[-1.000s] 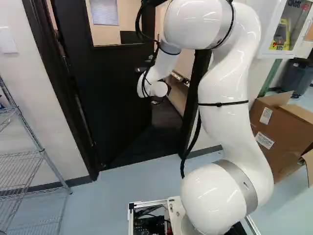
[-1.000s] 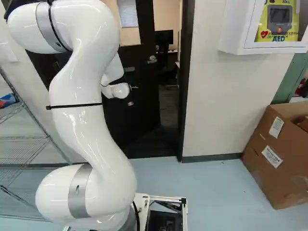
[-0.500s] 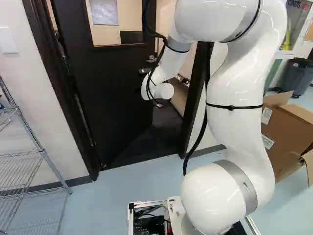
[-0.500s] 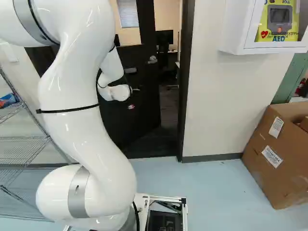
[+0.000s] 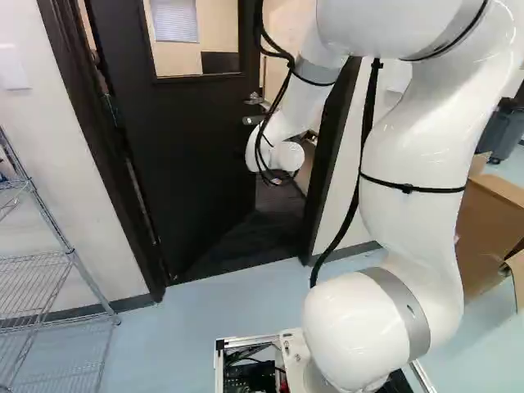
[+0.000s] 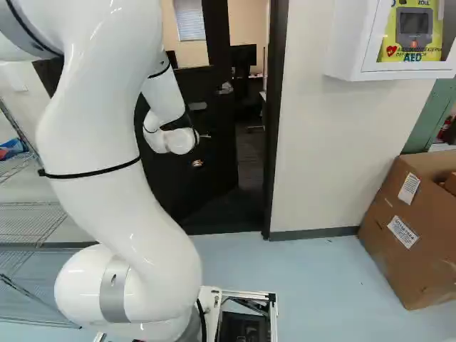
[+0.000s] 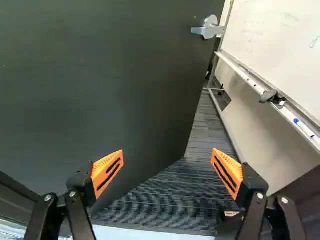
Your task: Open the door and move inside
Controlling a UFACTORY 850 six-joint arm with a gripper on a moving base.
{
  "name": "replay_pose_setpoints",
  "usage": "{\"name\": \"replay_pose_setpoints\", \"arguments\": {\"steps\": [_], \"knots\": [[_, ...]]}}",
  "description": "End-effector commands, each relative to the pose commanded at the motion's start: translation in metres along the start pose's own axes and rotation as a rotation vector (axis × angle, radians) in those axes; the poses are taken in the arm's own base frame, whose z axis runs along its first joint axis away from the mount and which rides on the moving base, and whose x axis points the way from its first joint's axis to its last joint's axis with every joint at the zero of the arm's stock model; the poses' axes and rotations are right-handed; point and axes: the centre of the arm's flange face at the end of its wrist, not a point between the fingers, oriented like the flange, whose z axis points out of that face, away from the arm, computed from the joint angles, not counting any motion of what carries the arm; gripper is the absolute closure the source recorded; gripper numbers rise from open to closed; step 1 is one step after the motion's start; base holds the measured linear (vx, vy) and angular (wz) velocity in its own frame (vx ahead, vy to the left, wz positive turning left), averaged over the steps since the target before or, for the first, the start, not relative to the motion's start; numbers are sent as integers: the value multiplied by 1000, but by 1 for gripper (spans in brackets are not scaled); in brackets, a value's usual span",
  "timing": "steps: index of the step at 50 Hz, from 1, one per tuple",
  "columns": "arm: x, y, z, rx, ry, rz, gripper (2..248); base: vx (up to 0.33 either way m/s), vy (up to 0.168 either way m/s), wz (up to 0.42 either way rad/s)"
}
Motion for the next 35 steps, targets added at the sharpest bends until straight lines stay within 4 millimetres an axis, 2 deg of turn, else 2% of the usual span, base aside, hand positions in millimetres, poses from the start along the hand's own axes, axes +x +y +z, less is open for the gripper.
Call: {"name": "replay_pose_setpoints", "arguments": {"steps": [35], "knots": [[-22,29,-64,-81,-19,40,3,0,0,0]]}}
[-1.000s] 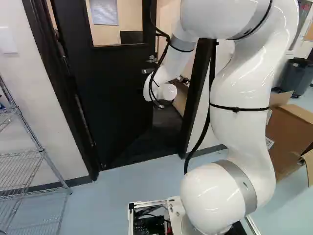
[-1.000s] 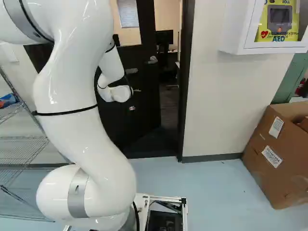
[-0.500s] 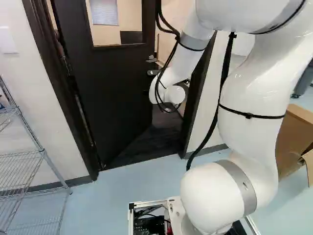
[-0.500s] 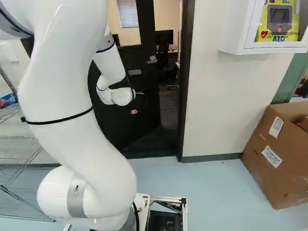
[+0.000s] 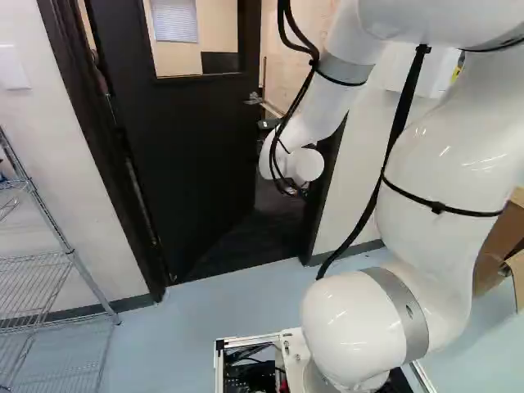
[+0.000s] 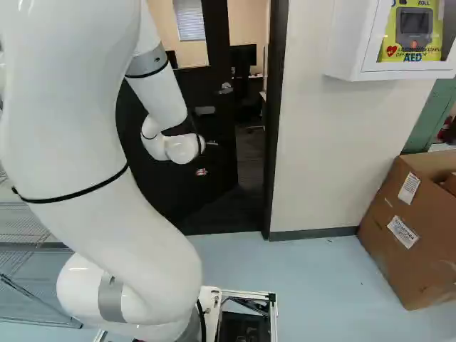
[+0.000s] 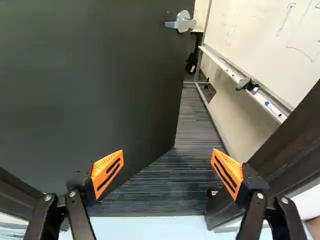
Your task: Open the door and move inside
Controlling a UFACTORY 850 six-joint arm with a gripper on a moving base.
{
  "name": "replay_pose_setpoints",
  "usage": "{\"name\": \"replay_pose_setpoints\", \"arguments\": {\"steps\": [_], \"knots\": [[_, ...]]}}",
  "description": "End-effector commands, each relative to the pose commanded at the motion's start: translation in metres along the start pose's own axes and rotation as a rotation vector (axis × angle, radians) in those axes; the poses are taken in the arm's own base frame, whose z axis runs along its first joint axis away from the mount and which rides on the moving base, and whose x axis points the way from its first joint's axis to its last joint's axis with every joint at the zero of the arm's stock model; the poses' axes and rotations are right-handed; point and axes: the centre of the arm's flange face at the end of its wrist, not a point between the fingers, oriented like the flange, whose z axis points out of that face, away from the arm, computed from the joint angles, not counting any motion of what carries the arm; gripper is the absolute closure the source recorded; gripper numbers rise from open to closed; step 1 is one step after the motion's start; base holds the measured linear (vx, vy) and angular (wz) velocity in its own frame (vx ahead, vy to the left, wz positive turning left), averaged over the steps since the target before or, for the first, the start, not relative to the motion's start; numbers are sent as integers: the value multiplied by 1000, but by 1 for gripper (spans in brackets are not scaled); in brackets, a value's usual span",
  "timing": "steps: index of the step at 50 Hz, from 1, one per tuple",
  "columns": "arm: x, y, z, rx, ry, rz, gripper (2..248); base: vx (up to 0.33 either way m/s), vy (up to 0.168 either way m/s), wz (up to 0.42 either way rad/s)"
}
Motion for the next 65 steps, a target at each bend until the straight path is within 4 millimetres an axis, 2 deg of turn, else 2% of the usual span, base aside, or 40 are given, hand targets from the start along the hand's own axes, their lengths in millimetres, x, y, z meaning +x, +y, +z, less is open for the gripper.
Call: {"name": "replay_pose_setpoints", "arguments": {"steps": [28,65], "knots": [[-18,27,-43,-71,-5,28,3,0,0,0],[-32,69,-73,-188,-6,74,3,0,0,0]]}}
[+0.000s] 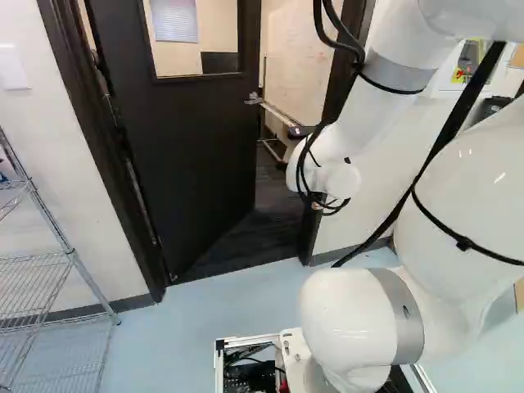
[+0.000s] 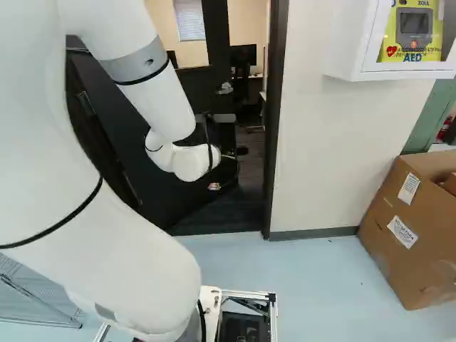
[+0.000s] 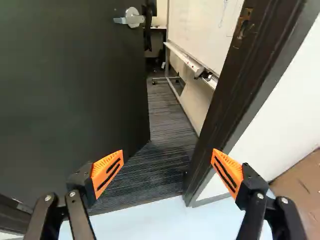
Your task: Open the door and move inside
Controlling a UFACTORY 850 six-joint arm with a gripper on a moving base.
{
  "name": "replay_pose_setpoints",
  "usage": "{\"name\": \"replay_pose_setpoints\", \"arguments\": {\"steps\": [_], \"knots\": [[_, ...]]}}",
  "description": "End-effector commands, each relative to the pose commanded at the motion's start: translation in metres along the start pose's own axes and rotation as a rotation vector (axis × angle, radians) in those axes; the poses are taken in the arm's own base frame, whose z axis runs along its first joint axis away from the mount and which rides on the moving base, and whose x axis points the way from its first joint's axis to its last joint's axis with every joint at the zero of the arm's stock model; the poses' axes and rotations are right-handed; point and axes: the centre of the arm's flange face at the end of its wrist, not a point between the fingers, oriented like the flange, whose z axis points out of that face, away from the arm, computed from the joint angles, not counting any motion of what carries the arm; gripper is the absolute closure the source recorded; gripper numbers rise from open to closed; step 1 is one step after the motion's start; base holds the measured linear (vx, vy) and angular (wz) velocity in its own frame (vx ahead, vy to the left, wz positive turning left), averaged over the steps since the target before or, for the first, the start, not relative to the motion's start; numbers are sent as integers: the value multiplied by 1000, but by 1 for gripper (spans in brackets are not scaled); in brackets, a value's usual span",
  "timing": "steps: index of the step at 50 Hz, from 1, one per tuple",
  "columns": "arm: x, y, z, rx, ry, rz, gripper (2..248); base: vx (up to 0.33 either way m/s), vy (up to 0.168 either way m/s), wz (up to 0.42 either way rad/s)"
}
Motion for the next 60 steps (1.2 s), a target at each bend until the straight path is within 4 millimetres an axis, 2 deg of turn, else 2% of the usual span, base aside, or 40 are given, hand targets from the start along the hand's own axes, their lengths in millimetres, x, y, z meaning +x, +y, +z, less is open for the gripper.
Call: {"name": "replay_pose_setpoints", "arguments": {"steps": [17,60], "knots": [[-3,17,-6,-44,0,17,3,0,0,0],[-3,18,-7,-47,0,18,3,20,2,-4]]}}
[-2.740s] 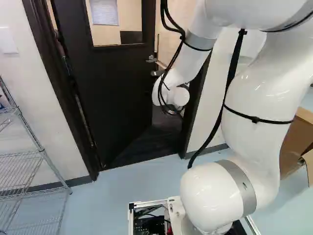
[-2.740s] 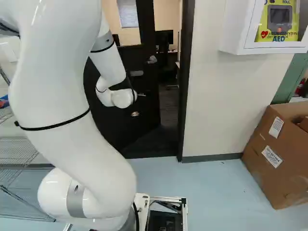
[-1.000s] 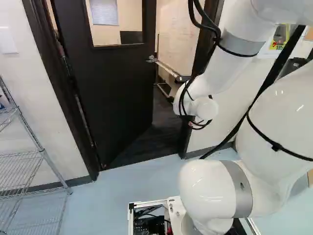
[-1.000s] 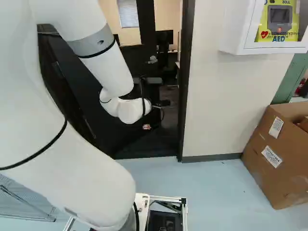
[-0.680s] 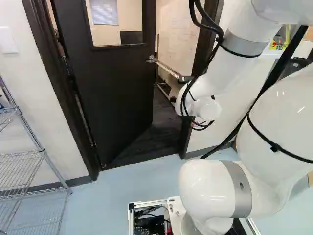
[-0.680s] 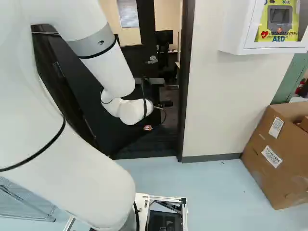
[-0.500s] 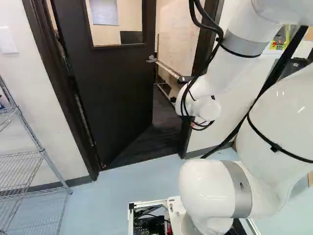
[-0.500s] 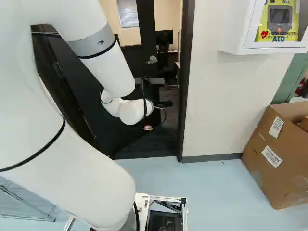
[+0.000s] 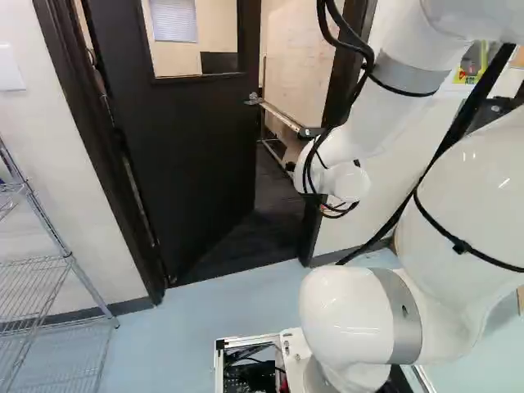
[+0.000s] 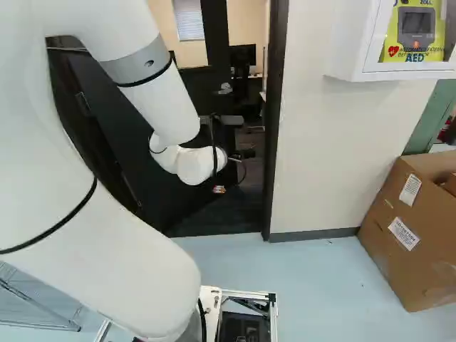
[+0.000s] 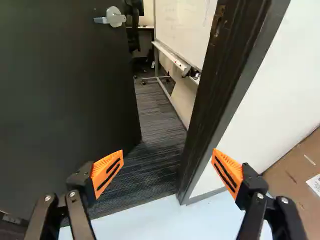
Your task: Open the door and move inside
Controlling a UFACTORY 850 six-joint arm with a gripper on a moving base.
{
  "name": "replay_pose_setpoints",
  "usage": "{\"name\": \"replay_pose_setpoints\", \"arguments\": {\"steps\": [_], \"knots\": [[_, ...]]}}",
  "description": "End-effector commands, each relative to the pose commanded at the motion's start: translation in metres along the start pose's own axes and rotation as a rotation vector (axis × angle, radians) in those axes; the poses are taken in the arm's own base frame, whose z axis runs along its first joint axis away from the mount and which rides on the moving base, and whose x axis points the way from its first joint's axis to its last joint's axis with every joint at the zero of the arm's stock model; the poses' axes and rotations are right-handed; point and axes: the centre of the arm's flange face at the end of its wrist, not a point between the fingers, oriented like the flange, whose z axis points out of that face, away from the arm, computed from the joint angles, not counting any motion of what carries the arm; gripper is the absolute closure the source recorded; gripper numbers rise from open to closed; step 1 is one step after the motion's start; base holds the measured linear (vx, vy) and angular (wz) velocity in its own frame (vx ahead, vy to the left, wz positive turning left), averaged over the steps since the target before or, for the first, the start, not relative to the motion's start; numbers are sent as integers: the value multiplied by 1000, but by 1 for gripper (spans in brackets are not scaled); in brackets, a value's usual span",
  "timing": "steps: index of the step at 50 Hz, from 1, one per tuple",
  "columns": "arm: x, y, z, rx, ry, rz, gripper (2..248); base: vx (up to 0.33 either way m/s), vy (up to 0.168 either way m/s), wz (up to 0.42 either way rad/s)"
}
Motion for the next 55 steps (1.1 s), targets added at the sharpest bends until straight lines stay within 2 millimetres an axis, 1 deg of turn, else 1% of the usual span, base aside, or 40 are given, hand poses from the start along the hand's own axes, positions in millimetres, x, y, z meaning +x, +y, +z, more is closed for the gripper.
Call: {"name": "replay_pose_setpoints", "arguments": {"steps": [9,55], "knots": [[0,0,0,0,0,0,3,107,53,112],[0,0,0,0,0,0,3,96,77,221]]}}
